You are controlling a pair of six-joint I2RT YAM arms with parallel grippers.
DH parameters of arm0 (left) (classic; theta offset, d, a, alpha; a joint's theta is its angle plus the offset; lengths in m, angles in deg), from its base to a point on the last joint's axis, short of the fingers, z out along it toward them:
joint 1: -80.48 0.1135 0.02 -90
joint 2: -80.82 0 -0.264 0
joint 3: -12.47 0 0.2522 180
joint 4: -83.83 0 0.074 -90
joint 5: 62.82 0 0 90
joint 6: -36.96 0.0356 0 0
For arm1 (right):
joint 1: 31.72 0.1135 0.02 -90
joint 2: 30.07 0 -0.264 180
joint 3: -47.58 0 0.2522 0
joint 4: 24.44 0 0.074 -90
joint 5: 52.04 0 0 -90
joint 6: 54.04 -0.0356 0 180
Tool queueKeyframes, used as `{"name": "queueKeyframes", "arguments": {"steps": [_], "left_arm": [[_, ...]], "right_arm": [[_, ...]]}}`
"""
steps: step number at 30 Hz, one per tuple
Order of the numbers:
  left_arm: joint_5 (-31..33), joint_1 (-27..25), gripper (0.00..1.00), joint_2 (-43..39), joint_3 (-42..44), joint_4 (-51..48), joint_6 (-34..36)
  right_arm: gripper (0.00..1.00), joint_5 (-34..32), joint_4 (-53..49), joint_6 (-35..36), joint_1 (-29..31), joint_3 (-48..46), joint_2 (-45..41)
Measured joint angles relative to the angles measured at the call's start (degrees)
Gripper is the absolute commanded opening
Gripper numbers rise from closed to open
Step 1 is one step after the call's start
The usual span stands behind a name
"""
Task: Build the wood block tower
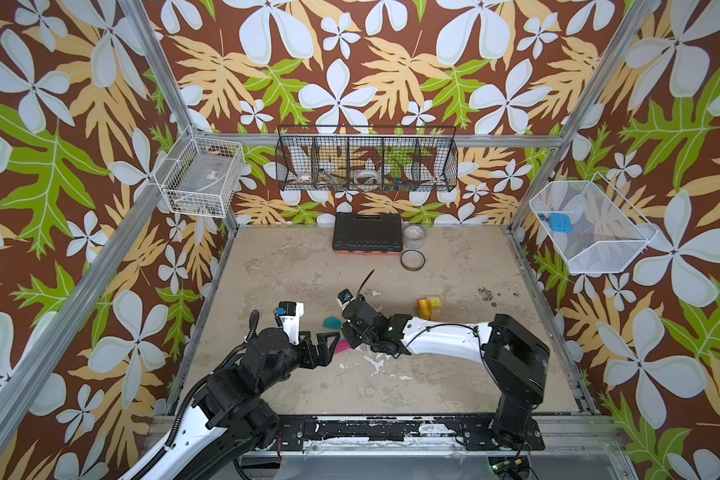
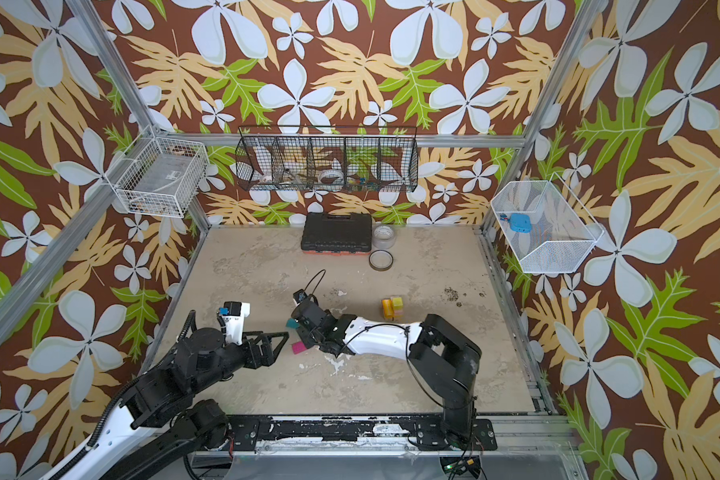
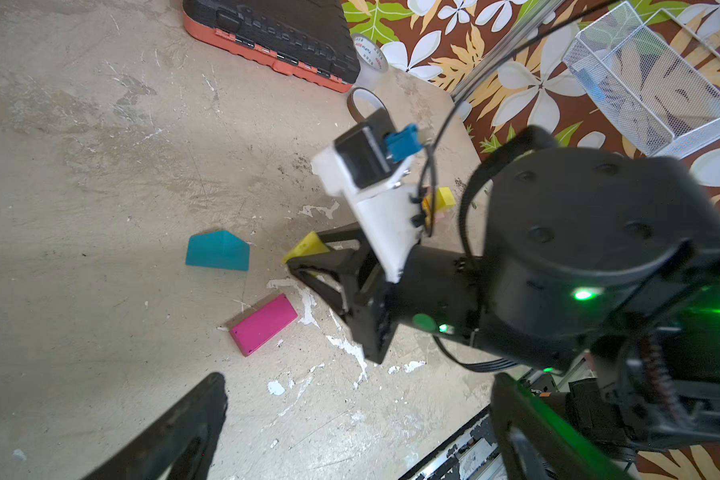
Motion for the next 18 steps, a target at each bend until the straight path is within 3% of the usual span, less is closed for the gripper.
{"name": "queueKeyframes", "arguments": {"steps": [5,18], "left_arm": [[-0.02,0.00,1.00,-0.11,0.02,0.37,0.00],[-0.22,0.00,1.00,-0.09,0.11,0.37,0.00]], "right_arm": [[0.08,-2.19,0.50,-0.35,-0.85,-6.58,-9.55],[0.10,-7.26,-1.38,-1.88,-6.86,-19.96,-30.56]]}}
